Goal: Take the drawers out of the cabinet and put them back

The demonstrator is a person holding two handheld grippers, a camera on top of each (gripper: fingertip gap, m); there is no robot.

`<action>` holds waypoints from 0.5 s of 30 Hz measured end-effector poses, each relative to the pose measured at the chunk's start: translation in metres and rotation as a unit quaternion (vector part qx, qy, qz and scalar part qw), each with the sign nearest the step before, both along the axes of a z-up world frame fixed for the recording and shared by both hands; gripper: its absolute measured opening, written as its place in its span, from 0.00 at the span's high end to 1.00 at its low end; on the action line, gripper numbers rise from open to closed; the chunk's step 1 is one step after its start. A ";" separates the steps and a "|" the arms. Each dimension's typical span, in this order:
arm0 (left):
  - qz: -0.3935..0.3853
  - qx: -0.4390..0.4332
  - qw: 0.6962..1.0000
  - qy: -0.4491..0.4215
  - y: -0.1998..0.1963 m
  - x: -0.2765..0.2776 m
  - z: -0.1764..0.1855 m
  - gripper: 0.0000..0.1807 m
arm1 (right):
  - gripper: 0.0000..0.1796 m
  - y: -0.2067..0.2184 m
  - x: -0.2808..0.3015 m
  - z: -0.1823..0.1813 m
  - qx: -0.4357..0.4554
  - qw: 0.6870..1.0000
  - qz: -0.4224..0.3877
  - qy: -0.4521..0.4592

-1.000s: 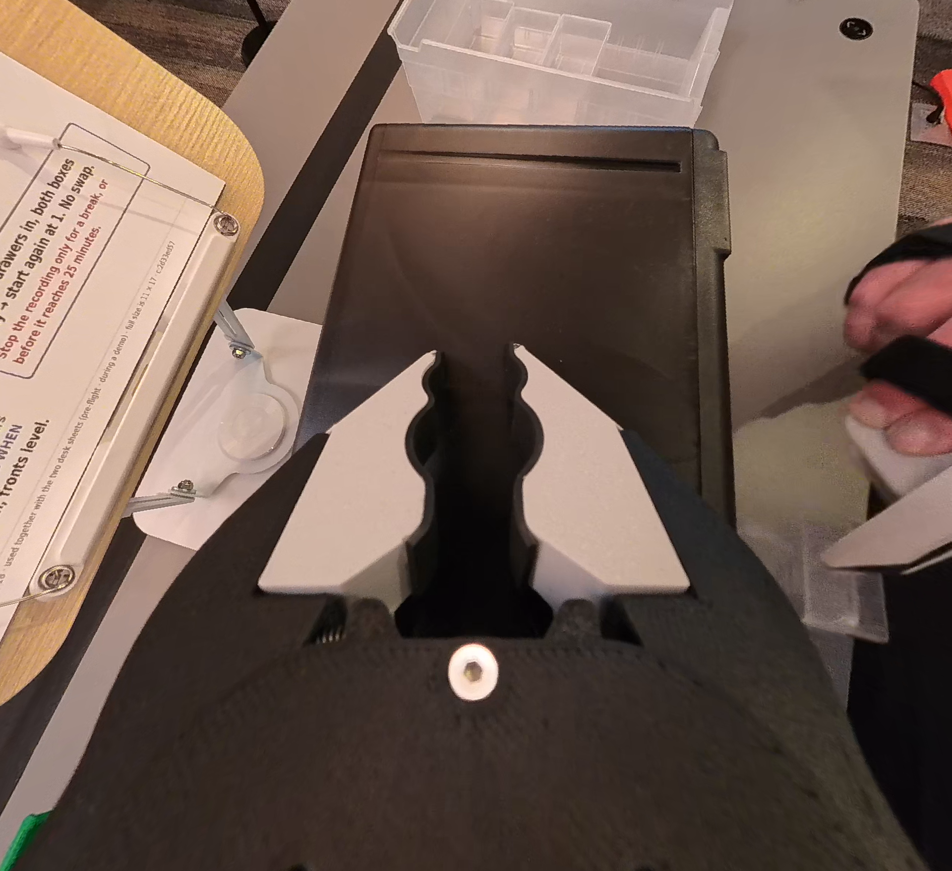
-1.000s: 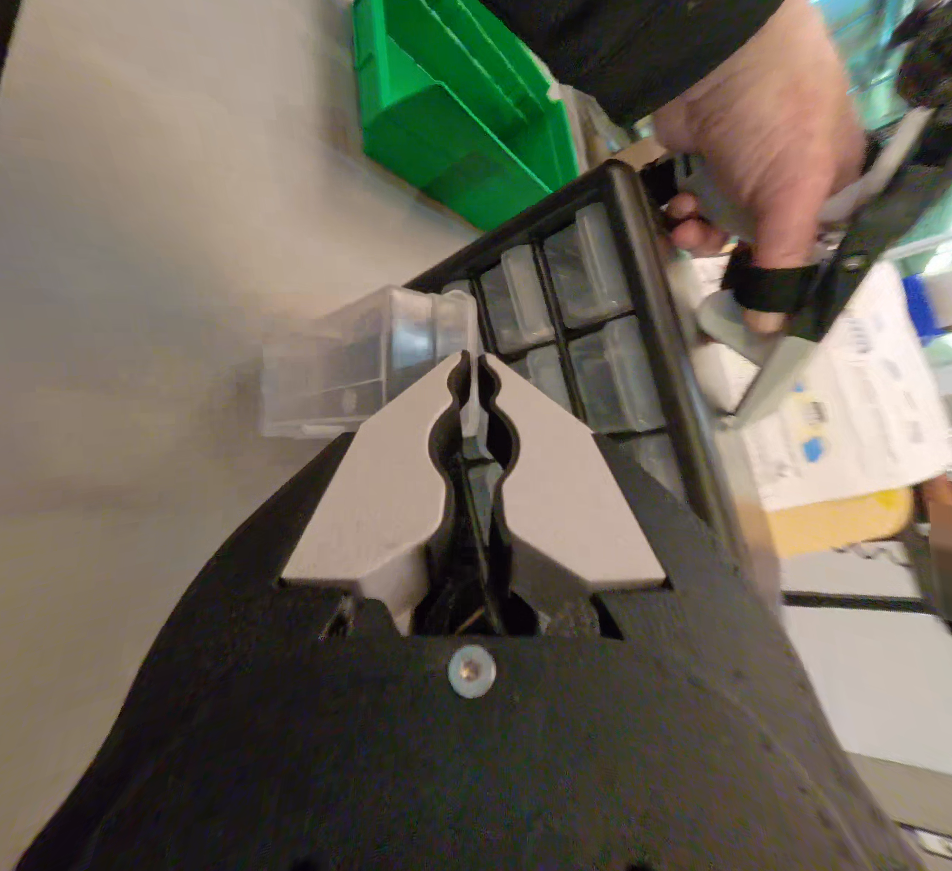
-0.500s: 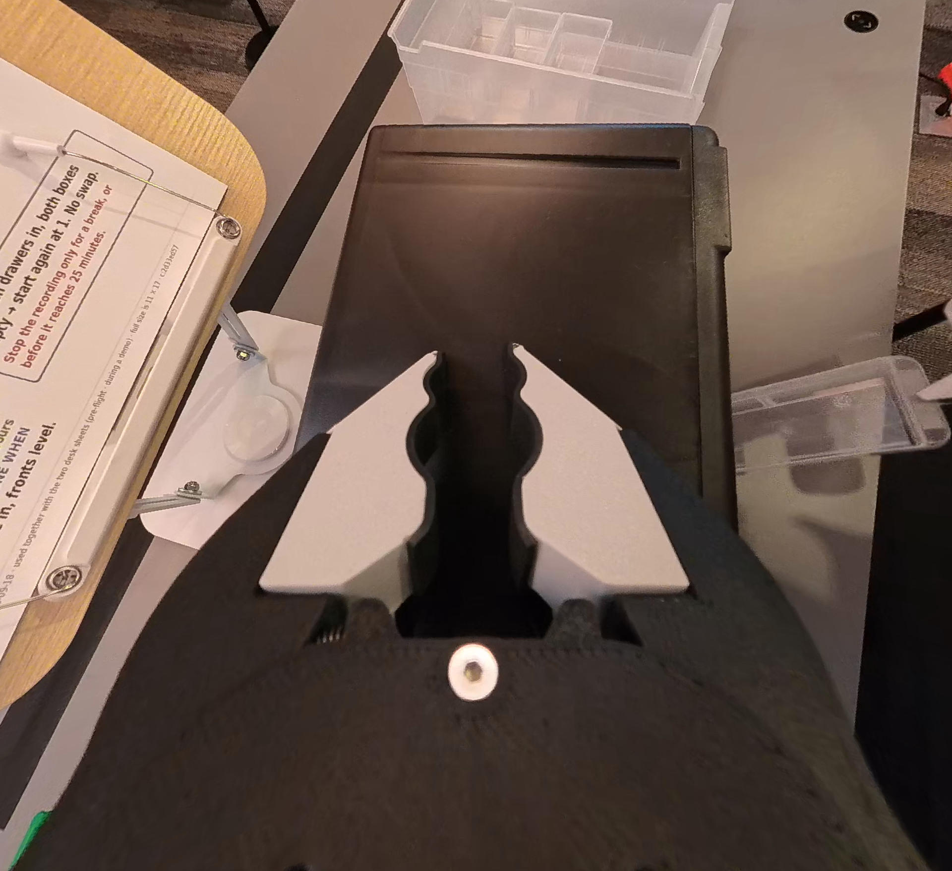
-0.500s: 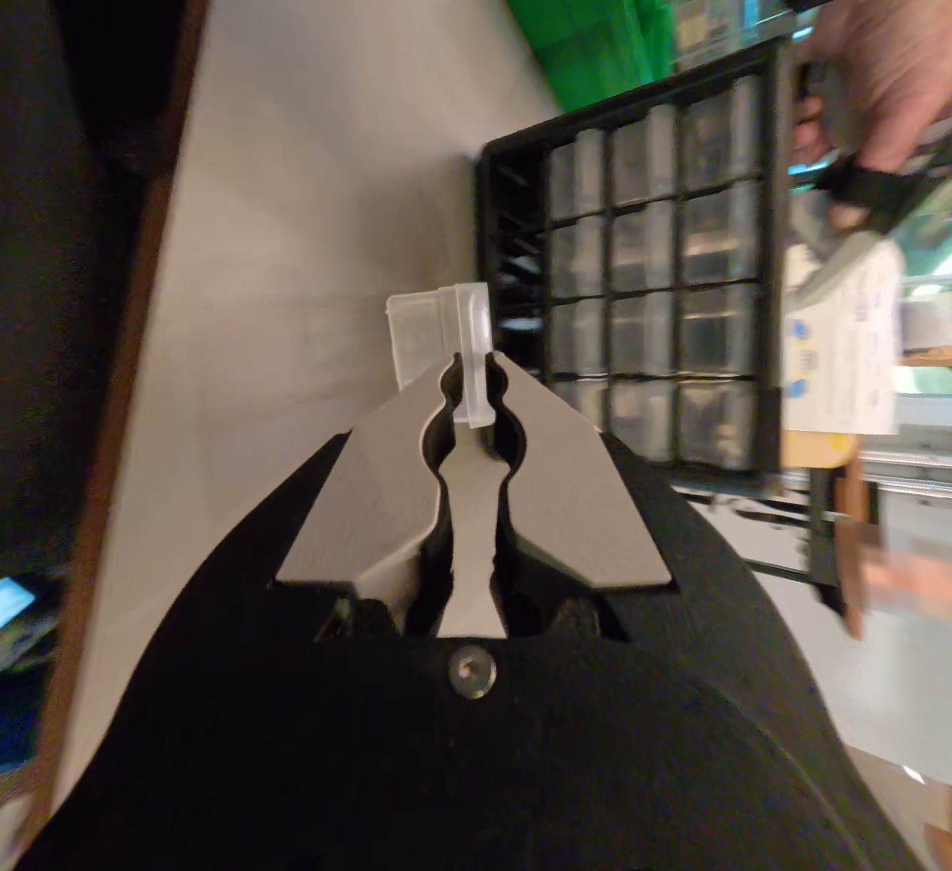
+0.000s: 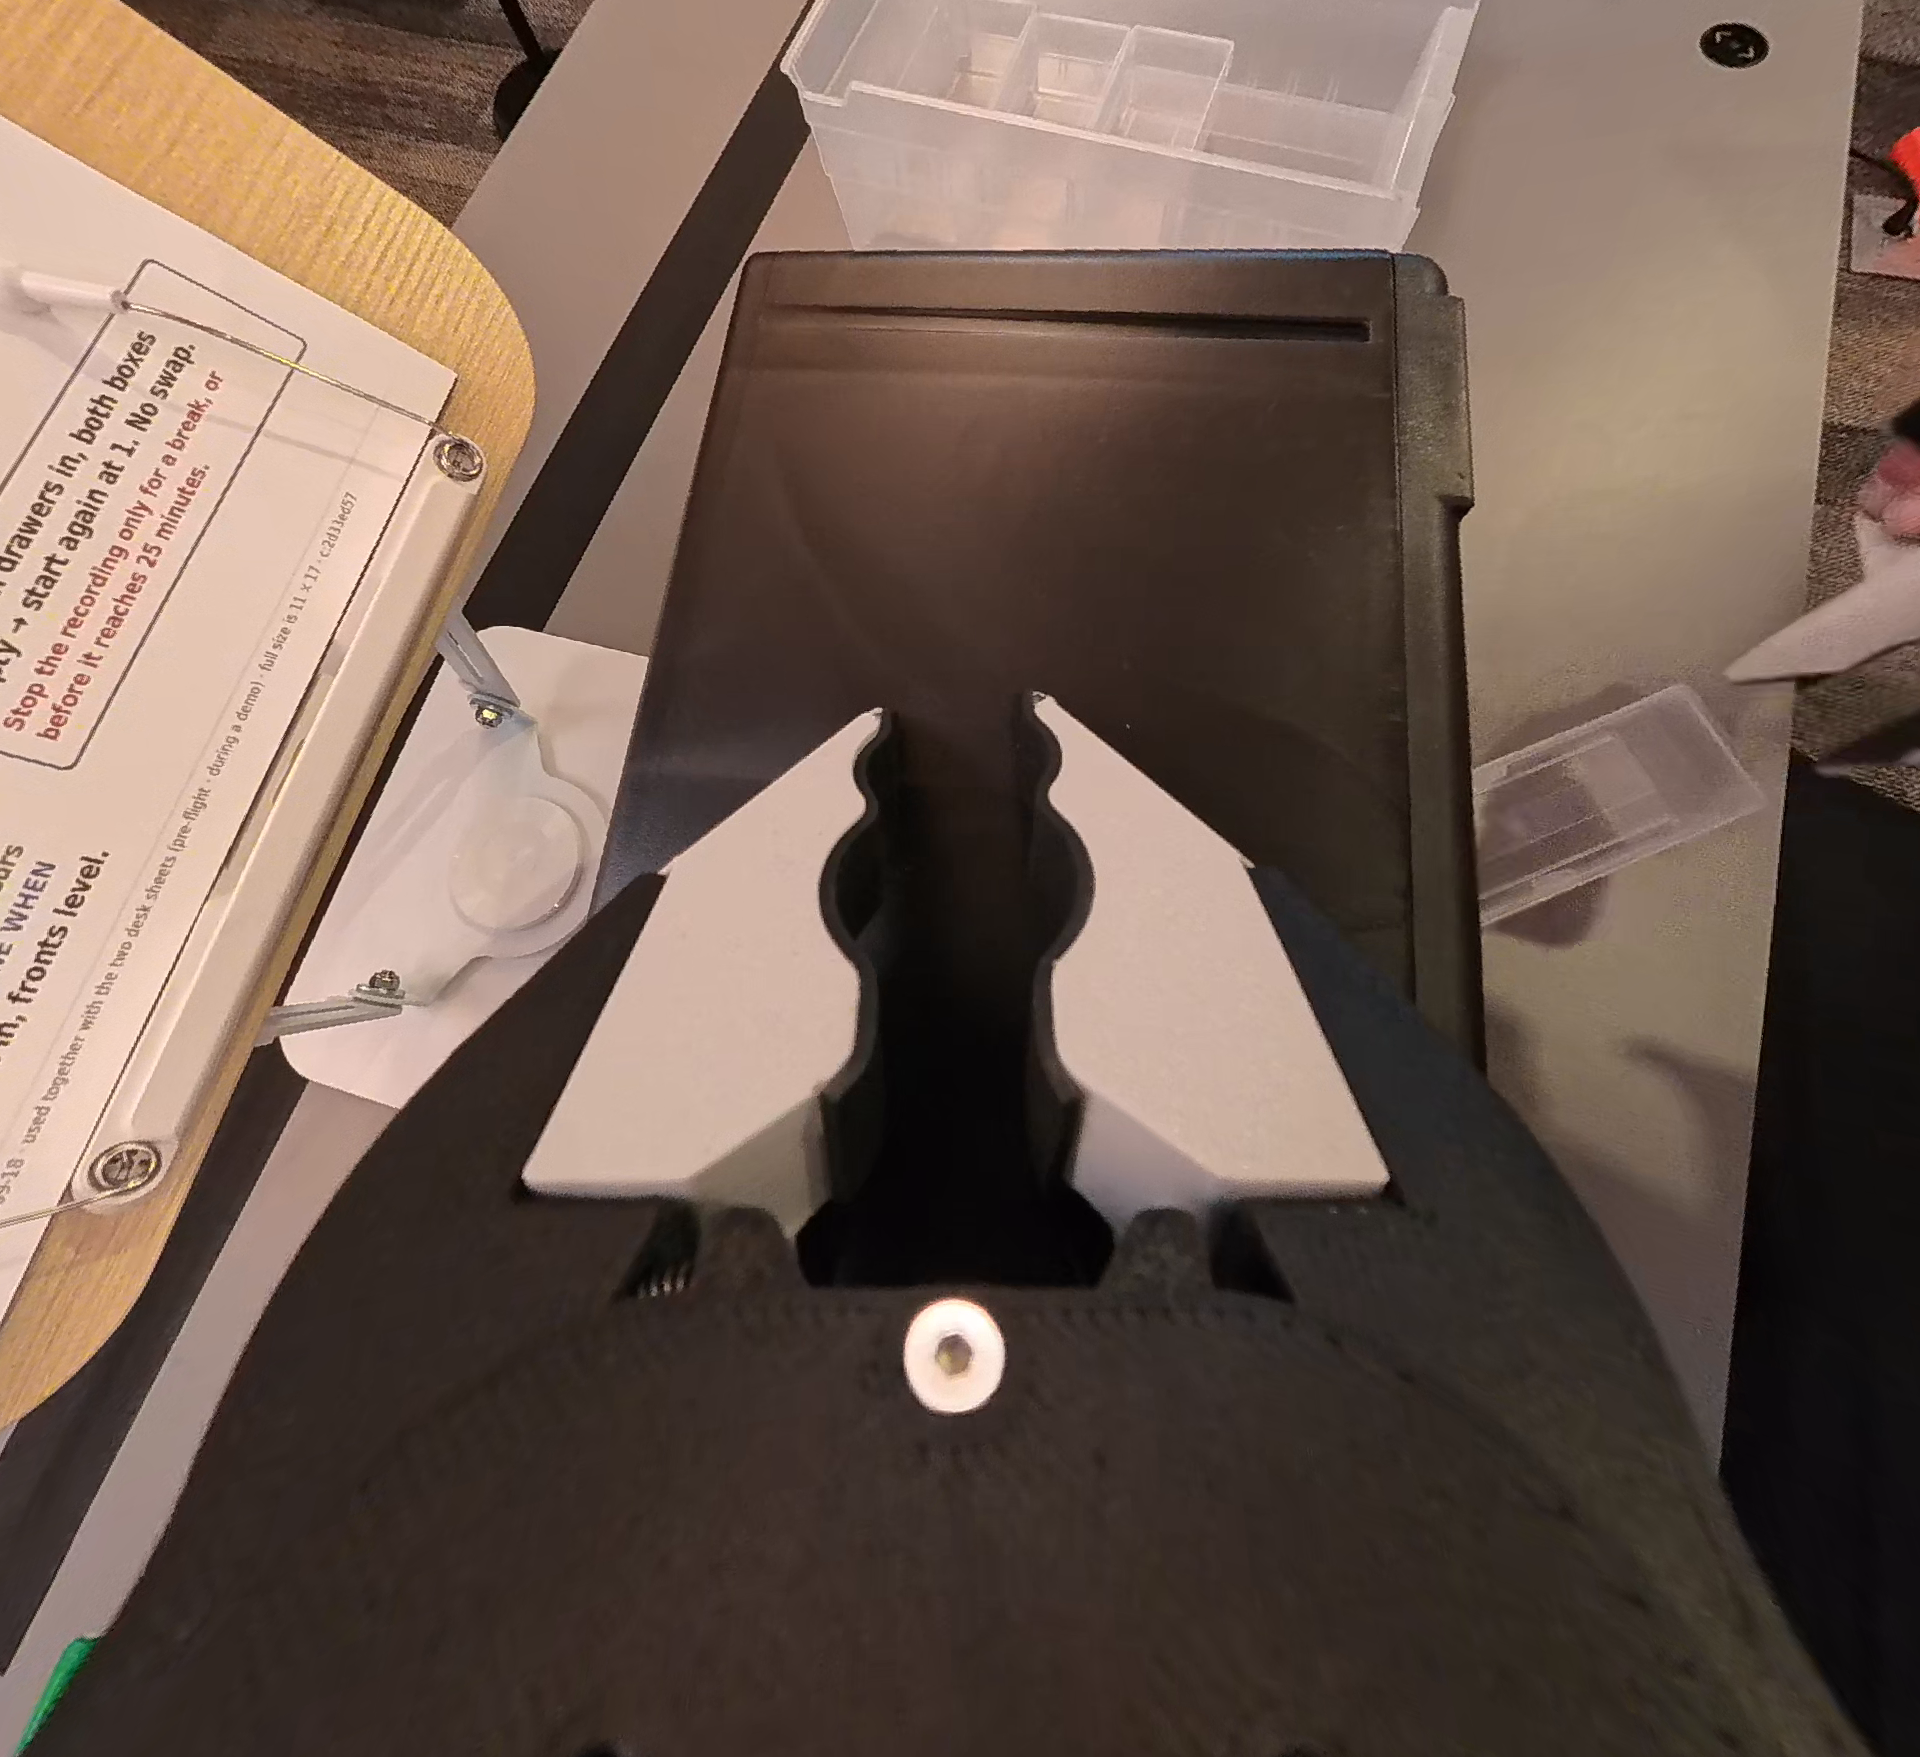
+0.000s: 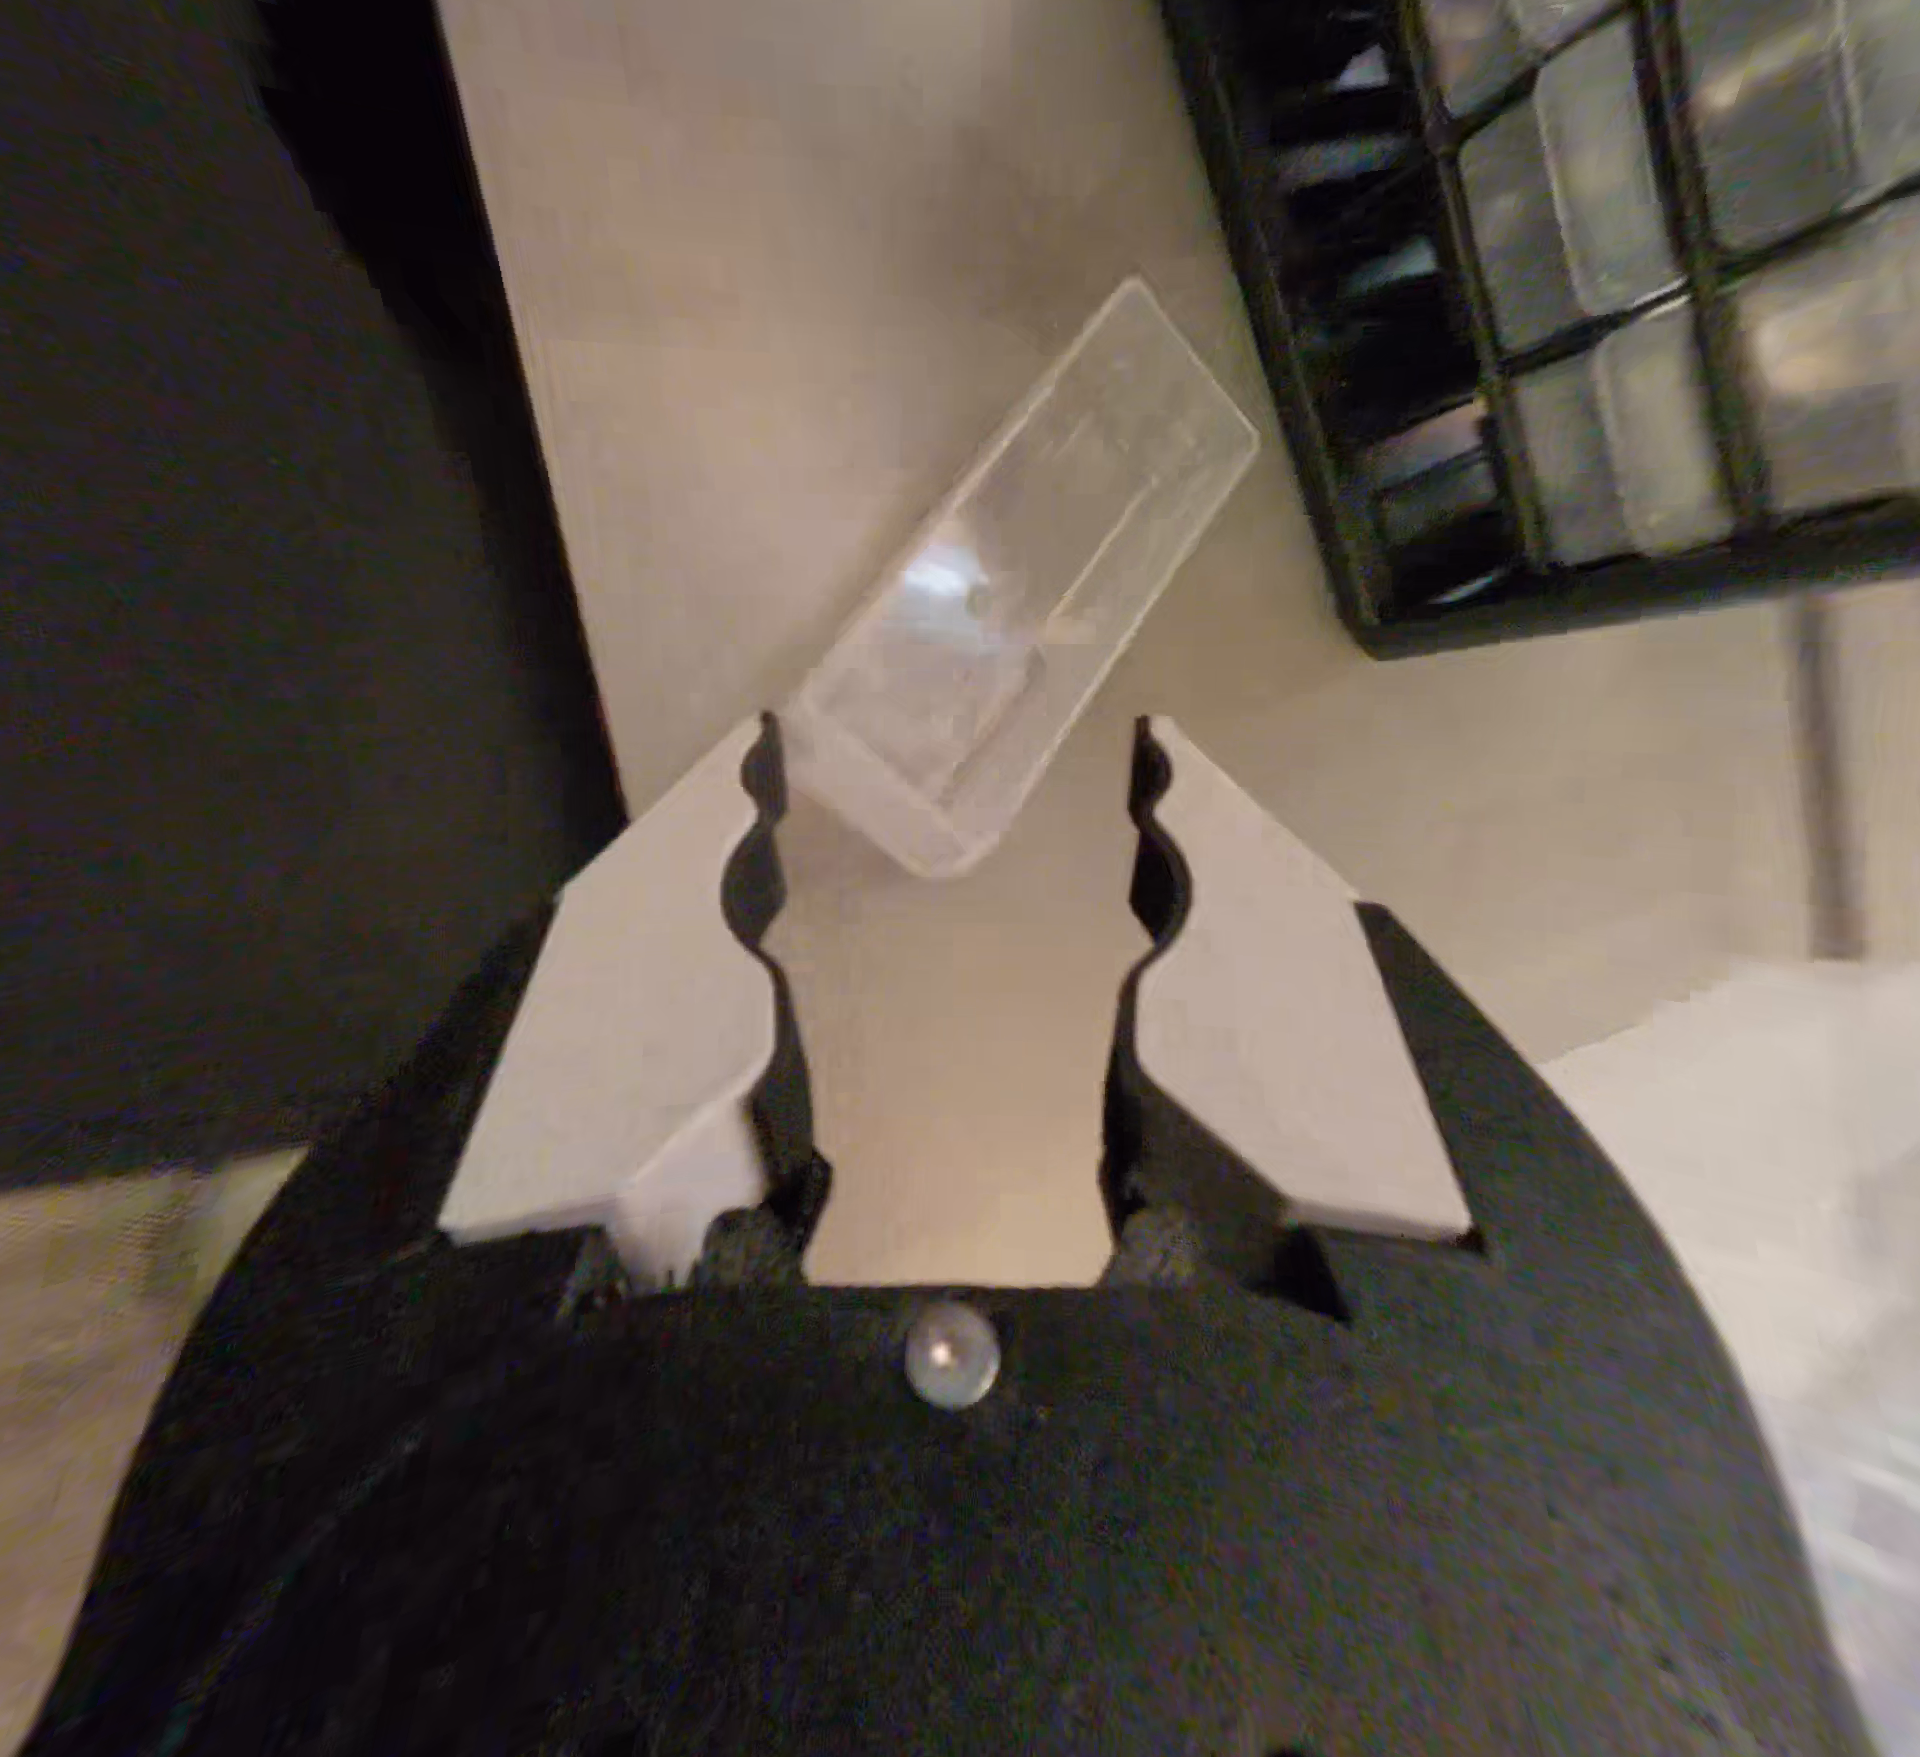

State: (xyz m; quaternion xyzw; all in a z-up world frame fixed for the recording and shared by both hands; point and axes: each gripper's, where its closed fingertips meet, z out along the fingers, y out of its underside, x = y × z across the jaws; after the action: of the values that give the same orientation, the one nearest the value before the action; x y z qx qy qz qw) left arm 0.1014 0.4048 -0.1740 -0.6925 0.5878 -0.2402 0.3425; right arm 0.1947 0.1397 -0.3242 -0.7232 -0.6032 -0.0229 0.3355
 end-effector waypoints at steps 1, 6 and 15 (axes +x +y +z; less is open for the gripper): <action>0.000 -0.001 1.000 0.000 0.000 0.000 0.000 0.88 | 0.62 0.005 -0.010 0.004 -0.040 0.998 -0.036 0.040; 0.001 0.000 1.000 0.000 0.000 0.000 0.000 0.88 | 0.45 0.042 -0.024 -0.034 -0.158 0.976 -0.149 0.027; 0.001 -0.001 1.000 0.000 0.000 0.000 0.000 0.88 | 0.61 0.046 -0.027 -0.065 -0.281 0.947 -0.157 -0.016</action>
State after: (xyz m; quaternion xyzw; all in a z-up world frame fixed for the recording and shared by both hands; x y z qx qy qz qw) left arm 0.1013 0.4049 -0.1739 -0.6933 0.5869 -0.2411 0.3418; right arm 0.1682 0.1853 -0.3891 -0.8730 -0.4695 0.0839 0.1016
